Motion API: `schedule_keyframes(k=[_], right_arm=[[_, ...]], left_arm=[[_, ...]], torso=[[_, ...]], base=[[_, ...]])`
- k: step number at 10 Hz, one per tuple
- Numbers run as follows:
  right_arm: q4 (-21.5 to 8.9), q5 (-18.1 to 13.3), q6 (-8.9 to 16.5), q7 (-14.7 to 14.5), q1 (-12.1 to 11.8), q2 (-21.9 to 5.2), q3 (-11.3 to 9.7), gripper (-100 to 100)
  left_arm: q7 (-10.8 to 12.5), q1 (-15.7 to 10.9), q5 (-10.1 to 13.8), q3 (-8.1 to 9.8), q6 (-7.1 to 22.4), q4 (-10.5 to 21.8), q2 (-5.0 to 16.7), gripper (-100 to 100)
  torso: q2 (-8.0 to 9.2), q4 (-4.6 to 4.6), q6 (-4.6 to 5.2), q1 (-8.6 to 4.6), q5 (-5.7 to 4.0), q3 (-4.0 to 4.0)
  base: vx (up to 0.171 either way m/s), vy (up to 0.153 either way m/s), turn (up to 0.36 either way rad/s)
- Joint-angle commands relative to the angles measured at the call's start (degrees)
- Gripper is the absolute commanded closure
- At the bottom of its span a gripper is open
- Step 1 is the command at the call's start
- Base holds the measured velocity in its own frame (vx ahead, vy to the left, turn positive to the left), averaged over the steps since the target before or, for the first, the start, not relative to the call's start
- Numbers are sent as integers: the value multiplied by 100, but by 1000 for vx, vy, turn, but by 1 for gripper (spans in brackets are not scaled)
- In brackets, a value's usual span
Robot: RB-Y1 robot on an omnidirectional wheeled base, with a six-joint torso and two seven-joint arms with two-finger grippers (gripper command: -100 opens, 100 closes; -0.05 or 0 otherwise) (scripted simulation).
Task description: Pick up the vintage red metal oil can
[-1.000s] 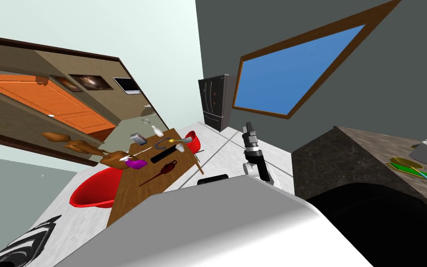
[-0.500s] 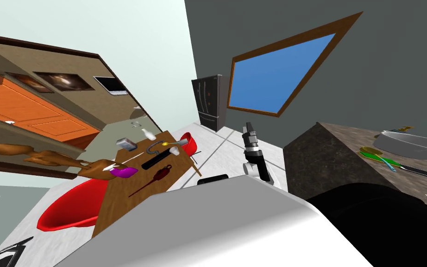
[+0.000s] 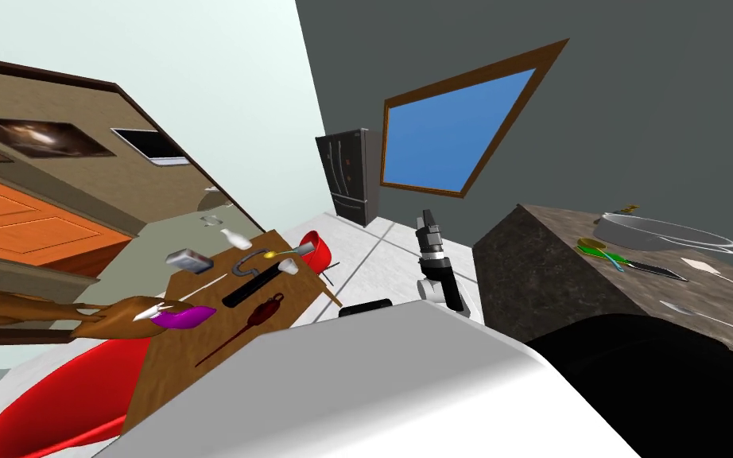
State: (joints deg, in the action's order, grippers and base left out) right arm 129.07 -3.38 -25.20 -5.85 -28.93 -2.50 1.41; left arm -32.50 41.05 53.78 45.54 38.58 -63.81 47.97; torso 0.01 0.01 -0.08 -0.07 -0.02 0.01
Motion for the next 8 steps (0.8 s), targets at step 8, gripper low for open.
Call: schedule_keyframes(k=[8], right_arm=[[0,0,0,0,0,0,0,0]], left_arm=[[-355,-43,730,517,1089,1242,47,-100]], torso=[[-6,-1,4,8,2,-3]], base=[[38,-7,-164]])
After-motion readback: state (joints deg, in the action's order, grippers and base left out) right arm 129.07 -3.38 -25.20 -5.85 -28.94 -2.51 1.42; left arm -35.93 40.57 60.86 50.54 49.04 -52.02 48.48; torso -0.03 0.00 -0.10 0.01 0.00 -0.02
